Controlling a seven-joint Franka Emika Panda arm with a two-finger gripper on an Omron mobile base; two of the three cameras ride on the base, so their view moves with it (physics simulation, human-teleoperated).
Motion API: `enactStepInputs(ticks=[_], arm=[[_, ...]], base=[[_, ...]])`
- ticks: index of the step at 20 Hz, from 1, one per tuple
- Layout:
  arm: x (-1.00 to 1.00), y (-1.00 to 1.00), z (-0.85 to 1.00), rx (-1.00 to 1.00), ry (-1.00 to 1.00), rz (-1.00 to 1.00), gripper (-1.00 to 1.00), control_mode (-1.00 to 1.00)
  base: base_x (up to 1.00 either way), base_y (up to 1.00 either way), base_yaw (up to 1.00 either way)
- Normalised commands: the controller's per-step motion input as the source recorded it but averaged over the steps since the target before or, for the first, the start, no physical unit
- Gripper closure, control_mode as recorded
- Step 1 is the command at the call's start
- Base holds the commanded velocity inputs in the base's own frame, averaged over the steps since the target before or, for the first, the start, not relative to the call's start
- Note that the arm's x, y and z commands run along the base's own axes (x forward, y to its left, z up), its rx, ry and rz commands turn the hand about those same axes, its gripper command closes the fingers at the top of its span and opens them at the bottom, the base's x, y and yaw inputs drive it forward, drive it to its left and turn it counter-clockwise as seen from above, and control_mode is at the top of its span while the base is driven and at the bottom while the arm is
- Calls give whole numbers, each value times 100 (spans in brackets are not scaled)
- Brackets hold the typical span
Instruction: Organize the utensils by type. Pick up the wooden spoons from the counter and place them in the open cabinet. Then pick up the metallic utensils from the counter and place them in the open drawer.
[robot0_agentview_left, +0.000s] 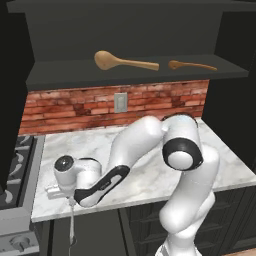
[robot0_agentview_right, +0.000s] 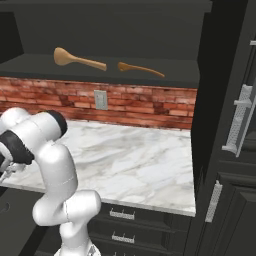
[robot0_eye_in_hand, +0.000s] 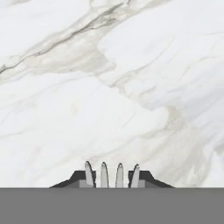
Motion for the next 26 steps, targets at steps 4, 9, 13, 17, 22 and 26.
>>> enactStepInputs(ticks=[4,9,13,17,22,26], arm=[[-69,-35,10,14,0,-2,100,-100],[-67,-27,21,16,2,-8,100,-100],[-53,-25,5,12,2,-8,100,-100],[-41,-18,0,6,3,-8,100,-100],[-37,-21,-1,6,5,-5,100,-100],[-25,-8,7,6,11,-7,100,-100]], base=[[0,0,0],[0,0,0],[0,0,0],[0,0,0],[0,0,0],[0,0,0]])
